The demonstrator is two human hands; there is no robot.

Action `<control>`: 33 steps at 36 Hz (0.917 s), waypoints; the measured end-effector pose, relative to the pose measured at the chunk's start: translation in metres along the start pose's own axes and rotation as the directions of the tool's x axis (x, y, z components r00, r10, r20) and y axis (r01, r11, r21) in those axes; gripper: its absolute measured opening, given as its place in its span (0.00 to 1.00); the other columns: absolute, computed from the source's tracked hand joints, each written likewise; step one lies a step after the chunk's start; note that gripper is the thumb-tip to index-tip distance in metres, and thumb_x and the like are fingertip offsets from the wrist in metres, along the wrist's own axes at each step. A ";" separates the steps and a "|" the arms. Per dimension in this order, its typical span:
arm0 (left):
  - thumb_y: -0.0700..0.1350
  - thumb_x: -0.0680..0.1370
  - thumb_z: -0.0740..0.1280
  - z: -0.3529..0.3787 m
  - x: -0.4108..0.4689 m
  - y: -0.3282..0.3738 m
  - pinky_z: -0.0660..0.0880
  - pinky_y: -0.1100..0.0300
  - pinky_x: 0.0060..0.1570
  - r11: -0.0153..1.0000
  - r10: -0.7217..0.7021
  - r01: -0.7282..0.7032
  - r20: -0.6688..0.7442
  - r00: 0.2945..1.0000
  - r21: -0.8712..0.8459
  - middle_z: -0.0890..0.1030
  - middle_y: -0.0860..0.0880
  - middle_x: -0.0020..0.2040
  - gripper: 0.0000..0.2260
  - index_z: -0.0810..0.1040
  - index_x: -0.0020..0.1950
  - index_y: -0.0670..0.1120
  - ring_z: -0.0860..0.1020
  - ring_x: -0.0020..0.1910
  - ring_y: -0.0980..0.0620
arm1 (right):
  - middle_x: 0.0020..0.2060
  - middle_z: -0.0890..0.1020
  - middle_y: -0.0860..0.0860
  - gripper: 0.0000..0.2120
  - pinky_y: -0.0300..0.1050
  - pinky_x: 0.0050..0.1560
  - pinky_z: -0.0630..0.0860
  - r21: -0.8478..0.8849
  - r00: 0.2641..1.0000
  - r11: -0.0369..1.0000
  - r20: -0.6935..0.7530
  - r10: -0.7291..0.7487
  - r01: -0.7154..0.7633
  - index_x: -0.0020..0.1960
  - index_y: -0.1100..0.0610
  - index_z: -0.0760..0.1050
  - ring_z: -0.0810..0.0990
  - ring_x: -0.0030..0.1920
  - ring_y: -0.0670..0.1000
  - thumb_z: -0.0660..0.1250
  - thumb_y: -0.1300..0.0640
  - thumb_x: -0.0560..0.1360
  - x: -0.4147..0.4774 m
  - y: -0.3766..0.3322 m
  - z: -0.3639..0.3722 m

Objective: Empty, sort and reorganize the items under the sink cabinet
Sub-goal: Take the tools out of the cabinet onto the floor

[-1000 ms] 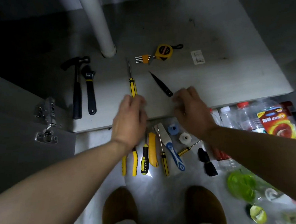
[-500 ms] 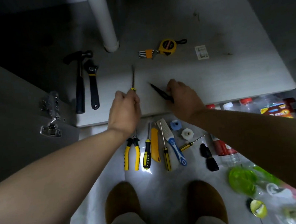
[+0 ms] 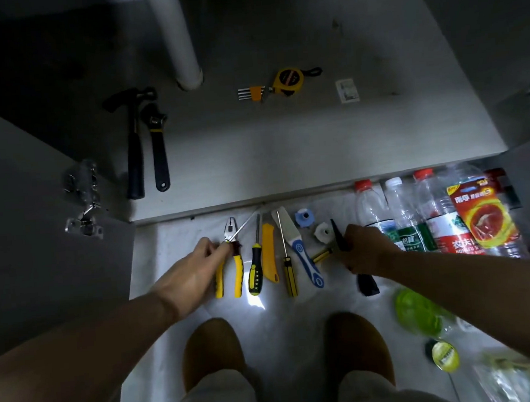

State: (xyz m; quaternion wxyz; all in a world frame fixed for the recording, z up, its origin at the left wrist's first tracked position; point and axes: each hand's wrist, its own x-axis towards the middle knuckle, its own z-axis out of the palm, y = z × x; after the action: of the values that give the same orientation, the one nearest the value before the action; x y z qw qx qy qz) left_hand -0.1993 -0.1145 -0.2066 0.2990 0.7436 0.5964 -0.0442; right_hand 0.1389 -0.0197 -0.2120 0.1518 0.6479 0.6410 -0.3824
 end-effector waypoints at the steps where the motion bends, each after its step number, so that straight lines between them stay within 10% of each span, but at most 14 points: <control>1: 0.54 0.70 0.48 0.003 0.000 -0.003 0.60 0.67 0.26 0.999 -0.040 0.040 0.002 0.999 -0.028 0.63 0.54 0.51 0.23 0.62 0.65 0.60 0.66 0.30 0.57 | 0.40 0.80 0.54 0.11 0.48 0.40 0.81 -0.023 1.000 0.999 0.008 0.026 -0.026 0.49 0.54 0.70 0.82 0.40 0.54 0.69 0.52 0.73 0.002 0.001 -0.001; 6: 0.39 0.76 0.65 0.010 0.005 -0.008 0.67 0.58 0.31 0.931 -0.276 0.275 0.031 0.961 -0.240 0.69 0.48 0.48 0.15 0.64 0.56 0.52 0.75 0.34 0.47 | 0.37 0.74 0.51 0.13 0.41 0.32 0.74 -0.060 0.997 0.996 -0.025 0.072 -0.073 0.52 0.55 0.68 0.76 0.36 0.50 0.70 0.56 0.73 0.010 0.002 0.001; 11: 0.35 0.76 0.65 0.008 0.008 -0.006 0.67 0.54 0.38 0.880 -0.418 0.417 0.047 0.907 -0.226 0.69 0.43 0.51 0.16 0.61 0.55 0.49 0.71 0.35 0.44 | 0.48 0.81 0.59 0.15 0.55 0.49 0.82 -0.038 0.996 0.998 -0.074 0.048 -0.051 0.58 0.58 0.67 0.83 0.48 0.59 0.68 0.54 0.77 0.011 0.001 0.001; 20: 0.35 0.78 0.63 0.013 0.013 -0.008 0.72 0.52 0.48 0.800 -0.575 0.585 0.105 0.811 -0.137 0.72 0.37 0.61 0.18 0.63 0.67 0.41 0.77 0.54 0.37 | 0.53 0.77 0.60 0.16 0.52 0.49 0.76 -0.091 0.983 0.995 -0.172 -0.060 0.045 0.60 0.58 0.65 0.78 0.50 0.59 0.67 0.56 0.77 0.004 -0.004 -0.002; 33: 0.37 0.75 0.68 0.021 0.026 0.007 0.75 0.54 0.45 0.835 -0.408 0.462 0.226 0.884 -0.299 0.79 0.42 0.52 0.23 0.64 0.67 0.45 0.79 0.49 0.44 | 0.53 0.78 0.55 0.19 0.56 0.46 0.82 -0.046 0.964 0.976 -0.152 -0.217 0.213 0.65 0.54 0.62 0.81 0.47 0.57 0.65 0.53 0.78 -0.002 -0.018 -0.002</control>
State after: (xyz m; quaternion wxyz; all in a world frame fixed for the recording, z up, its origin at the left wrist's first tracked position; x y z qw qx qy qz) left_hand -0.1797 -0.1034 -0.2323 0.4512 0.5184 0.7237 -0.0630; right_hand 0.1225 -0.0171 -0.2036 0.0683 0.6003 0.7228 -0.3355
